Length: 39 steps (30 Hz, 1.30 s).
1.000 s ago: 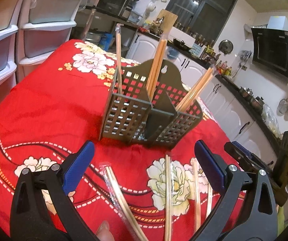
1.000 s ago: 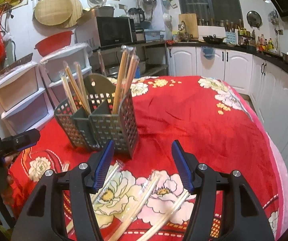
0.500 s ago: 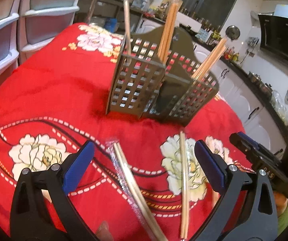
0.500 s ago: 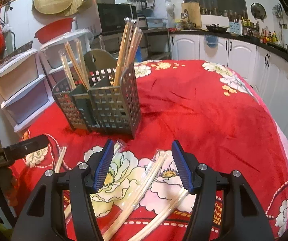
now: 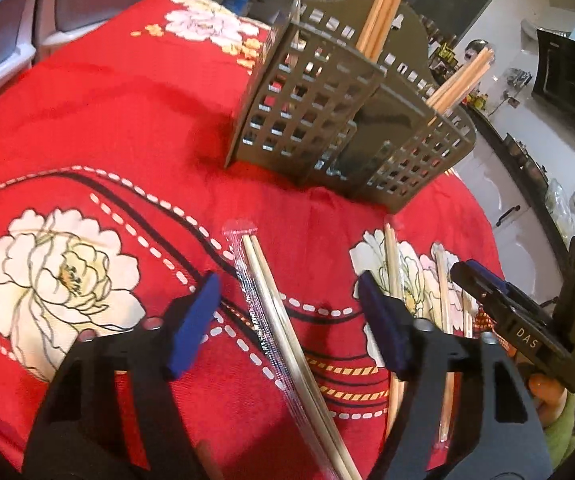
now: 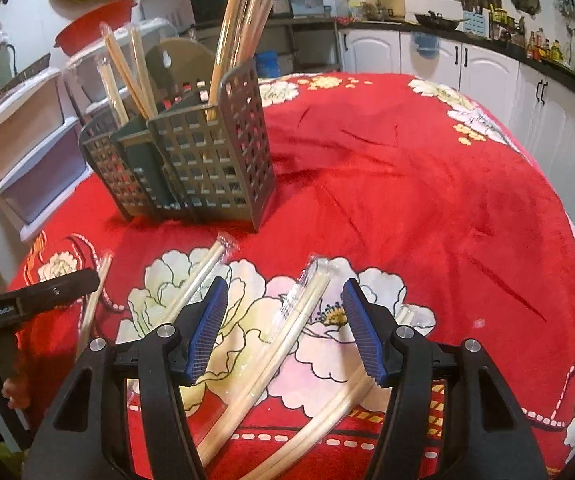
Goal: Organize utensils
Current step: 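Lower both tools to the chopstick bundles and close each on chopsticks, then lift the chopsticks in both tools and carry them above the caddy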
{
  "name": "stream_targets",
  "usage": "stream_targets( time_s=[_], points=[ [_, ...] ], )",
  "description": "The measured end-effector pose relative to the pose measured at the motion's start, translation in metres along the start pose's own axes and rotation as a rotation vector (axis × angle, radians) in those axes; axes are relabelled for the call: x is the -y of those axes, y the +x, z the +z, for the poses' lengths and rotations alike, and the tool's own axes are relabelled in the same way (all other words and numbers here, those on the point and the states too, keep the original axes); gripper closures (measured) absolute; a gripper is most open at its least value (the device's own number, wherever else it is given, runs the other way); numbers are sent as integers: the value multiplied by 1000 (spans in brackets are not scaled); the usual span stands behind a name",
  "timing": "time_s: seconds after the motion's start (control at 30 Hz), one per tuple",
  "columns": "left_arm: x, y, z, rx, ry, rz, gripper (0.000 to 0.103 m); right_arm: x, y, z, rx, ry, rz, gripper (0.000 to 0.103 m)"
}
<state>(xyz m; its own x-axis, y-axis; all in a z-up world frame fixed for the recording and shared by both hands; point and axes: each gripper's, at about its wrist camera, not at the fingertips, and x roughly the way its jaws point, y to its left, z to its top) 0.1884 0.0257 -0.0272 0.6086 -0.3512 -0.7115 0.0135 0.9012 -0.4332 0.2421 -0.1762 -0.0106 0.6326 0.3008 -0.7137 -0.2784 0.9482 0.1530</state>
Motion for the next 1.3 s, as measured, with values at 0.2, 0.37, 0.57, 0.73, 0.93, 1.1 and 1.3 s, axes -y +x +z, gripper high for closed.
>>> stream_targets(
  time_s=[0.2,0.37,0.57,0.73,0.93,1.1,1.3],
  points=[
    [-2,7,6,-31,-21,-56,46,2,14,-1,-61,0,-11,46],
    [-5,13,13,-44,-34,-32,58,8,33,1,-116,14,-24,46],
    [-6,19,20,-43,-39,-12,64,4,42,7,-123,-24,-56,55],
    [-4,26,27,-34,-15,39,78,8,45,12,-117,-13,-70,70],
    [-2,28,26,-22,14,78,96,22,47,21,-92,45,-49,85],
    [-5,22,29,-9,3,46,101,27,40,27,-56,96,21,93],
    [8,4,32,39,21,8,101,11,18,33,3,85,70,94]
  ],
)
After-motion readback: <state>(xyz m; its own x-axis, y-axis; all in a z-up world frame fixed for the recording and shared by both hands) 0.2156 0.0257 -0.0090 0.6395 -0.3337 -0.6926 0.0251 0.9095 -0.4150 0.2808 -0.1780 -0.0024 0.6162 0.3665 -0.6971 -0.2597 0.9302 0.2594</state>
